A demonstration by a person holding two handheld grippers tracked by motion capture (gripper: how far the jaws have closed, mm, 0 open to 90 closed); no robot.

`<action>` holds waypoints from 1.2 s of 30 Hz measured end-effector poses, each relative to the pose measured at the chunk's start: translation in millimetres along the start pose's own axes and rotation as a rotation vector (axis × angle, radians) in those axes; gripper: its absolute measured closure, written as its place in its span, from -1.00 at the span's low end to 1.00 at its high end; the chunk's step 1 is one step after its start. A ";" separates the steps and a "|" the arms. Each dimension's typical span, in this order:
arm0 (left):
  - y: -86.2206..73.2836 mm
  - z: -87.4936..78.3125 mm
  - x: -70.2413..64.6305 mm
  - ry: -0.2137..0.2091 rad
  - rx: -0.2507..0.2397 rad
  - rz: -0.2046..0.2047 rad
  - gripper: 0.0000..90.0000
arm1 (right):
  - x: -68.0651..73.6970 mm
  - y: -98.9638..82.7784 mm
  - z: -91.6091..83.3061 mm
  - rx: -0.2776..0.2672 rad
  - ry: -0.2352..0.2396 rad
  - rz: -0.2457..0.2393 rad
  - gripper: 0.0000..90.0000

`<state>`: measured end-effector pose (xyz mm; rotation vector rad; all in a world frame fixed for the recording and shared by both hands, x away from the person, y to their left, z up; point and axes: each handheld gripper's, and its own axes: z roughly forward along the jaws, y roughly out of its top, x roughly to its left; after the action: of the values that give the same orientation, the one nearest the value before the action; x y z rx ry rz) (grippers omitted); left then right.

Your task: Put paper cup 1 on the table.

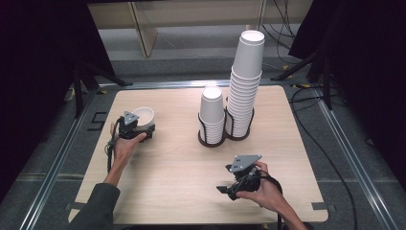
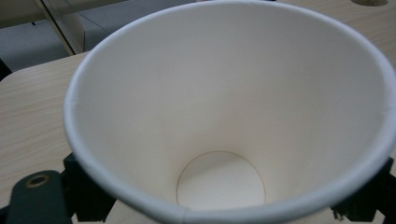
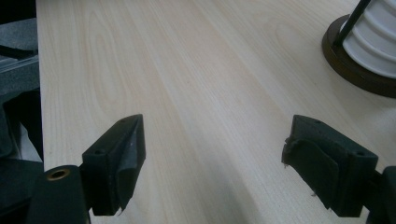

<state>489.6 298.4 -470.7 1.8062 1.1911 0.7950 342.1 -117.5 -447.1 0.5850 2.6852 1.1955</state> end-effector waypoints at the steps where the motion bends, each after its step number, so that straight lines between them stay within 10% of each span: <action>1: -0.8 -0.2 0.1 -0.004 -0.001 0.005 -0.71 | 0.0 -0.1 0.0 0.000 0.000 -0.001 -0.55; 10: -11.8 -1.5 1.7 -0.008 0.058 0.019 -0.68 | 0.1 -1.2 0.9 0.006 0.012 0.007 -0.54; 36: -24.5 -46.7 -17.1 -0.048 0.006 -0.005 -0.68 | -2.6 -1.3 -3.6 -0.017 -0.013 0.029 -0.54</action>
<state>434.2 301.2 -471.4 1.8168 1.1674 0.7423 343.1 -121.8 -445.8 0.6287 2.6619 1.2161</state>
